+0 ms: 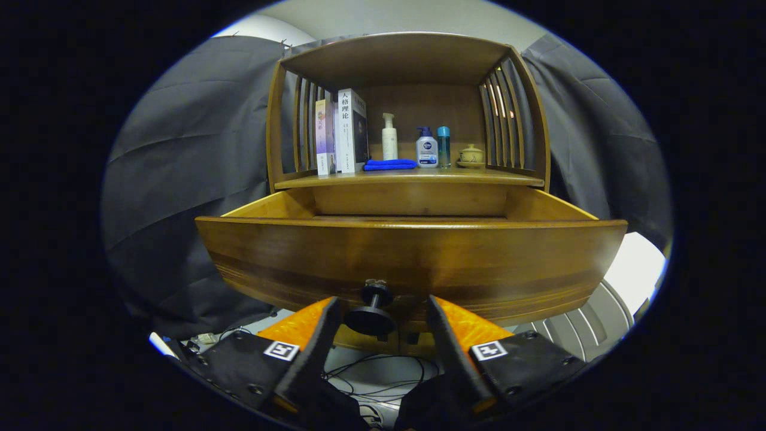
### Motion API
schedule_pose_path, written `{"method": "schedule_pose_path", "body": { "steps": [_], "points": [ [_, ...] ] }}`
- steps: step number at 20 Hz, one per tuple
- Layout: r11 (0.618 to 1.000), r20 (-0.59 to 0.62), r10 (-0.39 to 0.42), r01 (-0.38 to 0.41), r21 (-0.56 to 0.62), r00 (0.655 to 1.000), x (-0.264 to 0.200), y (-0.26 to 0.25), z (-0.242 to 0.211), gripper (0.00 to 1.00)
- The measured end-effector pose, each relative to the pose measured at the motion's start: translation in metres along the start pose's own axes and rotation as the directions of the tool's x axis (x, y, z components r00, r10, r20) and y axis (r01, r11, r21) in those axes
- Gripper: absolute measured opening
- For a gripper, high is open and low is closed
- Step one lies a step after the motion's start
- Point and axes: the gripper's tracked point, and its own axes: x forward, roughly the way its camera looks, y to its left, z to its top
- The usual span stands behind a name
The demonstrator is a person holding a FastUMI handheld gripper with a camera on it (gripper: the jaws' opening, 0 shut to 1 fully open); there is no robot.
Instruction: Pull open the drawer, take out the items inside it, and place them on the countertop above the cabinet.
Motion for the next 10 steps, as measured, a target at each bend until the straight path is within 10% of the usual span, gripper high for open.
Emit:
{"method": "schedule_pose_path", "body": {
  "steps": [2, 10],
  "points": [
    [1.000, 0.027, -0.008, 0.009, -0.021, 1.000, -0.011, -0.006, 0.017, 1.00],
    [0.994, 0.109, -0.011, 0.023, -0.105, 0.994, -0.028, -0.031, 0.111, 1.00]
  ]
}}
